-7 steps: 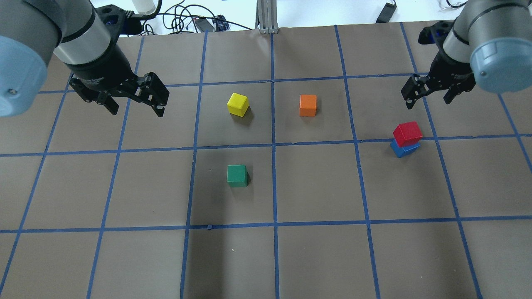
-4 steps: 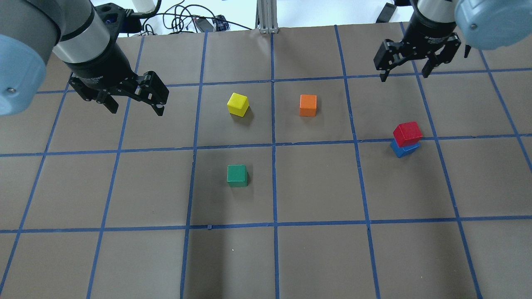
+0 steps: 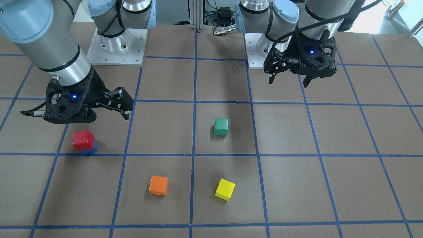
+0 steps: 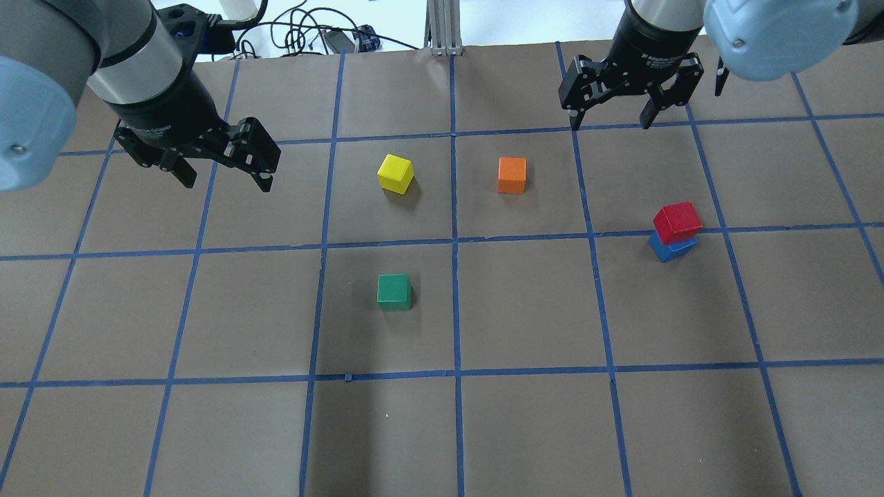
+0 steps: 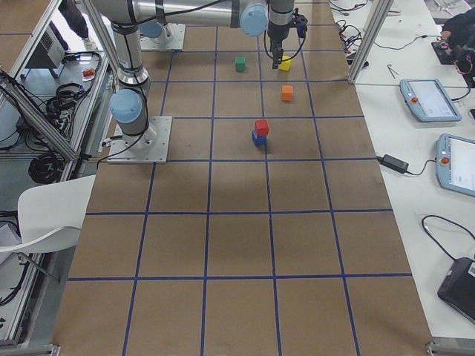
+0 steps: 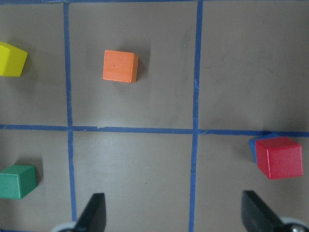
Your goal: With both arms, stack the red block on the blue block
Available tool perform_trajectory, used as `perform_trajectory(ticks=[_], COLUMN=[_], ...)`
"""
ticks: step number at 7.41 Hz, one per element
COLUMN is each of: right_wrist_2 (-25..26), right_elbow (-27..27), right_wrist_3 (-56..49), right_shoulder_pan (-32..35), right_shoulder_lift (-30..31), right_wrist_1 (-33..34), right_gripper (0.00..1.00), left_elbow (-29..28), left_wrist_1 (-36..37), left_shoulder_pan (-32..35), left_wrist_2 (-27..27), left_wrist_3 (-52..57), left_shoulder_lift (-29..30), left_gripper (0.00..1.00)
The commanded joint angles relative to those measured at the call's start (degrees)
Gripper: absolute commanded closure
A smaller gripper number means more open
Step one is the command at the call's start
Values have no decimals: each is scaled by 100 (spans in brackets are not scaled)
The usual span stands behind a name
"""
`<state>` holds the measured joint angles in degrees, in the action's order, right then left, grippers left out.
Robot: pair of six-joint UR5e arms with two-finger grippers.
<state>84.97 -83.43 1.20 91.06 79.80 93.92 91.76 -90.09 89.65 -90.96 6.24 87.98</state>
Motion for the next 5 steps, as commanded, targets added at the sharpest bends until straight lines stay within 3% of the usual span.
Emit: perform_trajectory(ticks=[1,5], right_wrist_2=[-51,608], right_elbow=[54,63], right_wrist_3=[381,328], right_shoulder_pan=[-44,-71], right_shoulder_lift=[184,308], right_wrist_1=[-669,-674], right_gripper=[0,0], left_elbow=[-1,8], left_wrist_1=[0,0], left_shoulder_pan=[0,0], left_wrist_2=[0,0], left_wrist_3=[0,0], left_shoulder_lift=[0,-9], left_gripper=[0,0])
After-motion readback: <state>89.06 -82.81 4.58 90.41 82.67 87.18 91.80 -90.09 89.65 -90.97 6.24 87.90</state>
